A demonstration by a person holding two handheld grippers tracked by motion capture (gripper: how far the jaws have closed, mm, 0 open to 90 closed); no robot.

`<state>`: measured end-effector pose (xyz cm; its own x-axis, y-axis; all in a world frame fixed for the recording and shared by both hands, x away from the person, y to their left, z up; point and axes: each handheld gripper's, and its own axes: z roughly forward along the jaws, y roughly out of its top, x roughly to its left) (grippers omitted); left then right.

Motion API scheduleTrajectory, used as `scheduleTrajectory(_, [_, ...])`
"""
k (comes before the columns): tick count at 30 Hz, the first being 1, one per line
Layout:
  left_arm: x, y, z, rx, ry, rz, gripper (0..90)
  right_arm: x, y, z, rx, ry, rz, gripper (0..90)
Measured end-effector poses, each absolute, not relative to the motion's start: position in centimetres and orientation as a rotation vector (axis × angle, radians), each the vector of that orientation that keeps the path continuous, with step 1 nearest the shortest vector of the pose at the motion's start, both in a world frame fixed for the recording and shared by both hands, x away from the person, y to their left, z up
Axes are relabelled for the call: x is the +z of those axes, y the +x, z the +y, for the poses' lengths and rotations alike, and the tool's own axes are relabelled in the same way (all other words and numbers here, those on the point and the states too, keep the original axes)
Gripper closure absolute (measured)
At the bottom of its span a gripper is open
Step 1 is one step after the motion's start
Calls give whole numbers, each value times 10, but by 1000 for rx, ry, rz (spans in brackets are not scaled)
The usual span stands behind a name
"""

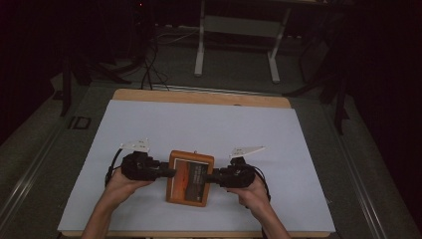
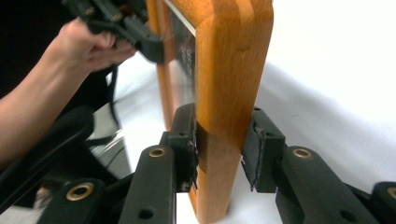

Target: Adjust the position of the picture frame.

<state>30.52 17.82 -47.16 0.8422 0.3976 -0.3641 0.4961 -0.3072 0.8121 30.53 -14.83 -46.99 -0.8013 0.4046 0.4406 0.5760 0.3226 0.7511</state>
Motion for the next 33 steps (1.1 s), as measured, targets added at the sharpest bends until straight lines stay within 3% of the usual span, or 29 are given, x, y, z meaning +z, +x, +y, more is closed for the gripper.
scheduleTrajectory(11, [-480,313,138,-54,1746,809,687,-456,331,-184,-1579,-1044,-2404,631])
scheduleTrajectory(19, [-488,320,120,-28,1756,862,685,-466,342,-197,-1591,-1109,-2410,607])
scheduleTrajectory(33, [-496,330,121,-85,1752,905,675,-475,342,-195,-1518,-1201,-2385,614])
